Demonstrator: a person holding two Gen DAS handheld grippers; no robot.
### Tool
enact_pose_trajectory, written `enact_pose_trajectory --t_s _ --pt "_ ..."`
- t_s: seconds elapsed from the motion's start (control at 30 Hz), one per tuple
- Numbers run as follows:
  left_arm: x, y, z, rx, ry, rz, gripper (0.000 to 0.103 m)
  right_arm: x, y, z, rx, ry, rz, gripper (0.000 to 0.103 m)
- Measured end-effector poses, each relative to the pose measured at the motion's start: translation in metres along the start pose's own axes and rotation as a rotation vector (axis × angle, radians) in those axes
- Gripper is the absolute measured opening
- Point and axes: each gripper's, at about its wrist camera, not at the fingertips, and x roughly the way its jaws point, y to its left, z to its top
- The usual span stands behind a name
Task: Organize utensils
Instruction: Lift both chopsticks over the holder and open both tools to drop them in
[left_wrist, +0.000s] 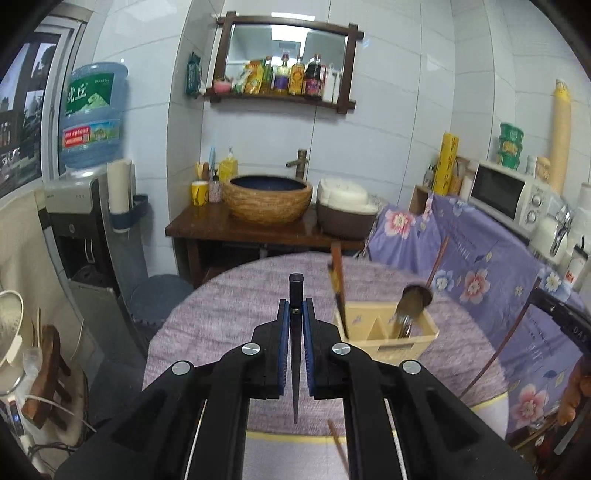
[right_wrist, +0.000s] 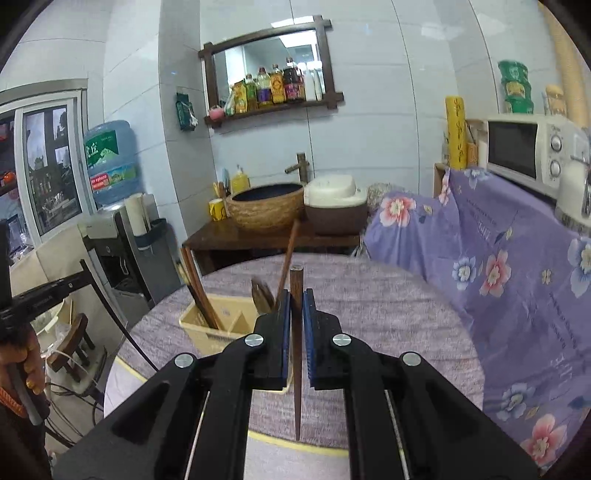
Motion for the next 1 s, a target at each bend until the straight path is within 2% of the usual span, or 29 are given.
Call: enact_pose_trajectory --t_s 0.23,0.37,0.5,0.7,1.0 --pt "-0.027 -0.021 0.078 -0.022 -0.137 -0.052 0.008 -0.018 0.022 0.087 -0.006 -0.164 0.03 0.008" --pt "-0.011 -0.041 0.097 -0.035 -0.178 -0.048 0.008 -0.005 0.036 0.104 0.01 -0.202 0.042 0.008" --pt "0.021 -0.053 0.086 -0.055 -0.153 -0.062 0.008 0.029 0.044 0.082 0.019 -0.156 0.047 0.008" --pt "0.066 -0.061 0.04 -0.047 -0.07 -0.042 0.008 0.073 0.043 0.039 0.031 -0.068 0.04 0.008" --pt "0.098 -0.053 0.005 -0.049 0.04 -0.038 0.008 0.1 0.037 0.005 0.05 0.004 0.038 0.008"
